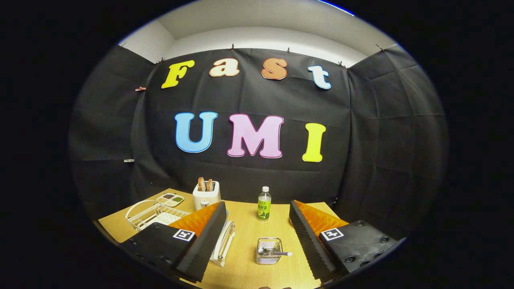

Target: Take the plate from the dish rack, then take the spoon from the basket and place it into the plate.

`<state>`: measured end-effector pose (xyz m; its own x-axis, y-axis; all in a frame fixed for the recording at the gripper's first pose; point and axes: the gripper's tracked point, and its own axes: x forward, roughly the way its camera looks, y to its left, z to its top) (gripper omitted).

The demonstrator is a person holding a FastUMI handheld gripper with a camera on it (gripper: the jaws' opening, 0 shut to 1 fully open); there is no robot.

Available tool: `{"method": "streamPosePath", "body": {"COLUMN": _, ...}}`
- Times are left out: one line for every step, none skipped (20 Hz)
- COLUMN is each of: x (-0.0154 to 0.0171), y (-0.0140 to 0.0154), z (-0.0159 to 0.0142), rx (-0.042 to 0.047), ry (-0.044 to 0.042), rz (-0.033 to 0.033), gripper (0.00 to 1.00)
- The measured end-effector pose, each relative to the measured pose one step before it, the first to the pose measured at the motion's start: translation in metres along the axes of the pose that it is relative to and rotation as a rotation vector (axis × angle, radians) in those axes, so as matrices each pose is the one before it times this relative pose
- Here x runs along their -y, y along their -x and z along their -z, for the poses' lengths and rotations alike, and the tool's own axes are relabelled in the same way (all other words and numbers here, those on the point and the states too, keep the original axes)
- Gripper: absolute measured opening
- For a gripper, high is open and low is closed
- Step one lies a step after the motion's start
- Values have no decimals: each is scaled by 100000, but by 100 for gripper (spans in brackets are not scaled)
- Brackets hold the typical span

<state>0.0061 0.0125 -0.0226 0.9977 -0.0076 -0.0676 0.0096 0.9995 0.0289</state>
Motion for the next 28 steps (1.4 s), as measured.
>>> {"method": "streamPosePath", "body": {"x": -130, "y": -12, "z": 263, "rx": -690, "ry": -334, "rz": -37, "gripper": 97}}
{"method": "streamPosePath", "body": {"x": -17, "y": -121, "z": 365, "rx": -829, "ry": 153, "rz": 146, "gripper": 97}}
{"method": "streamPosePath", "body": {"x": -15, "y": -65, "z": 214, "rx": -660, "ry": 181, "rz": 198, "gripper": 97}}
{"method": "streamPosePath", "body": {"x": -33, "y": -56, "z": 111, "rx": -441, "ry": -98, "rz": 230, "gripper": 97}}
{"method": "streamPosePath", "body": {"x": -59, "y": -126, "z": -36, "rx": -286, "ry": -236, "rz": 303, "gripper": 97}}
{"method": "streamPosePath", "body": {"x": -260, "y": -8, "z": 146, "rx": -633, "ry": -365, "rz": -366, "gripper": 97}}
{"method": "streamPosePath", "body": {"x": -405, "y": -160, "z": 118, "rx": -920, "ry": -56, "rz": -680, "gripper": 97}}
{"method": "streamPosePath", "body": {"x": -529, "y": -147, "z": 236, "rx": -1097, "ry": 232, "rz": -912, "gripper": 97}}
{"method": "streamPosePath", "body": {"x": -387, "y": -360, "z": 115, "rx": -811, "ry": 374, "rz": -976, "gripper": 97}}
{"method": "streamPosePath", "body": {"x": -552, "y": -535, "z": -23, "rx": -1047, "ry": 316, "rz": -1228, "gripper": 97}}
{"method": "streamPosePath", "body": {"x": -489, "y": -425, "z": 63, "rx": -847, "ry": 196, "rz": -926, "gripper": 97}}
{"method": "streamPosePath", "body": {"x": -564, "y": -776, "z": -22, "rx": -1332, "ry": 60, "rz": -1054, "gripper": 97}}
{"method": "streamPosePath", "body": {"x": -241, "y": -927, "z": 135, "rx": -1843, "ry": -52, "rz": -190, "gripper": 97}}
{"method": "streamPosePath", "body": {"x": -361, "y": -973, "z": 214, "rx": -1963, "ry": -4, "rz": -402, "gripper": 97}}
{"method": "streamPosePath", "body": {"x": -327, "y": -1186, "z": 324, "rx": -2718, "ry": 262, "rz": 124, "gripper": 97}}
{"method": "streamPosePath", "body": {"x": -141, "y": -1186, "z": 311, "rx": -2723, "ry": 650, "rz": 256, "gripper": 97}}
{"method": "streamPosePath", "body": {"x": -422, "y": -1261, "z": 177, "rx": -2621, "ry": 739, "rz": -105, "gripper": 97}}
{"method": "streamPosePath", "body": {"x": -300, "y": -1225, "z": 304, "rx": -2780, "ry": 1171, "rz": 244, "gripper": 98}}
{"method": "streamPosePath", "body": {"x": -248, "y": -1063, "z": 401, "rx": -3266, "ry": 905, "rz": 304, "gripper": 98}}
{"method": "streamPosePath", "body": {"x": -511, "y": -1080, "z": 244, "rx": -2914, "ry": 144, "rz": -538, "gripper": 98}}
{"method": "streamPosePath", "body": {"x": -542, "y": -984, "z": 222, "rx": -2894, "ry": -273, "rz": -743, "gripper": 98}}
{"method": "streamPosePath", "body": {"x": -582, "y": -950, "z": 315, "rx": -2792, "ry": -146, "rz": -913, "gripper": 98}}
{"method": "streamPosePath", "body": {"x": -503, "y": -970, "z": 274, "rx": -2655, "ry": 389, "rz": -324, "gripper": 98}}
{"method": "streamPosePath", "body": {"x": -444, "y": -924, "z": 455, "rx": -3388, "ry": 726, "rz": -241, "gripper": 98}}
{"method": "streamPosePath", "body": {"x": -327, "y": -904, "z": 641, "rx": -3623, "ry": 685, "rz": 241, "gripper": 98}}
{"method": "streamPosePath", "body": {"x": -218, "y": -773, "z": 822, "rx": -4867, "ry": -213, "rz": 204, "gripper": 97}}
{"method": "streamPosePath", "body": {"x": -293, "y": -857, "z": 866, "rx": -5375, "ry": -750, "rz": 71, "gripper": 97}}
{"method": "streamPosePath", "body": {"x": -118, "y": -745, "z": 607, "rx": -3714, "ry": 84, "rz": 594, "gripper": 96}}
